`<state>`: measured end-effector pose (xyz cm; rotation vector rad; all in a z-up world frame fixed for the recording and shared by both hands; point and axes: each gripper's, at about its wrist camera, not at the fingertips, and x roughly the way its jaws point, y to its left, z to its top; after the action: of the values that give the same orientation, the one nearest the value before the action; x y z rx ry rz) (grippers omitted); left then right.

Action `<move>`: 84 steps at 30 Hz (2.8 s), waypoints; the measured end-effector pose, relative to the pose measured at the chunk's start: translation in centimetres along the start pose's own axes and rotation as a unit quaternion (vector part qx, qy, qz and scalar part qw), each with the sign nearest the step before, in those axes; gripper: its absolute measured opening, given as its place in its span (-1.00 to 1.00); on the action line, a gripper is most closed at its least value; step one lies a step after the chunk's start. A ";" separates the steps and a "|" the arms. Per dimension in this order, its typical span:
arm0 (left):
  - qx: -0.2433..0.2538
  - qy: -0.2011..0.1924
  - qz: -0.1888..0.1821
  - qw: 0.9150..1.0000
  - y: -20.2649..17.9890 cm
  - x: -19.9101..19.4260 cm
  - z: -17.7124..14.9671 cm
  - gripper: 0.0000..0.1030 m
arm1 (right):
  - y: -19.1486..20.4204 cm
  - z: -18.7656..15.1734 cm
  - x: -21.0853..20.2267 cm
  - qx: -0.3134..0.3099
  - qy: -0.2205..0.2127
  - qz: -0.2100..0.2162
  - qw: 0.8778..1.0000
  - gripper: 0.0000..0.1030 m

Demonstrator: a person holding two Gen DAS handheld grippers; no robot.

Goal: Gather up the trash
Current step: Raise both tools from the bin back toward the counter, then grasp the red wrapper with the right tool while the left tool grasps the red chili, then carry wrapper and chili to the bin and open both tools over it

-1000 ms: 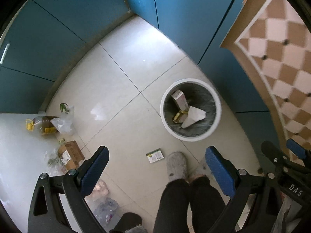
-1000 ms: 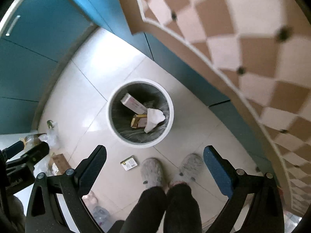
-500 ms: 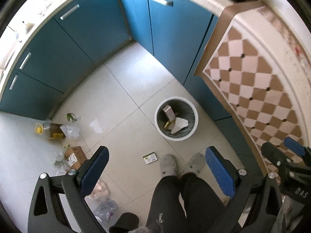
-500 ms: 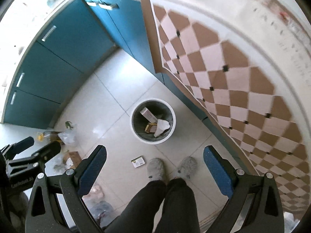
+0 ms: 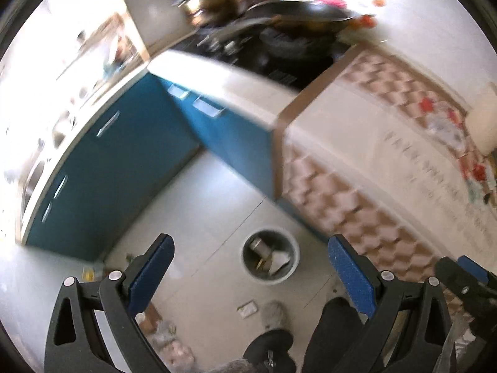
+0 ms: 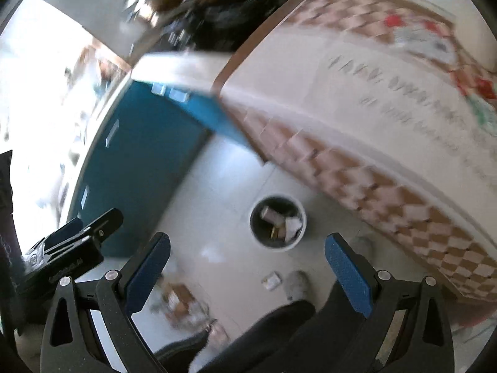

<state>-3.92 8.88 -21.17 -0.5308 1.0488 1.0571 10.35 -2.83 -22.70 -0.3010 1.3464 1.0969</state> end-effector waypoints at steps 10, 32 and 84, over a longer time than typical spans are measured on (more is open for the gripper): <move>0.105 0.051 -0.106 0.987 -23.8 3.1 8.3 0.95 | -22.5 6.6 -10.7 0.192 -0.110 -0.072 0.973 0.96; 0.156 0.184 -0.140 0.960 -45.3 15.0 11.2 -0.86 | -46.5 14.8 -6.6 0.315 -0.097 -0.081 0.941 0.03; -0.087 0.221 -0.110 0.965 4.0 26.2 -8.8 -0.87 | -6.0 -3.0 16.6 0.044 0.055 -0.034 0.997 -0.82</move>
<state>-8.58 15.33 -47.98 -1.0360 1.2563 0.8548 10.46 -0.51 -40.49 -0.3449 1.4666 0.9730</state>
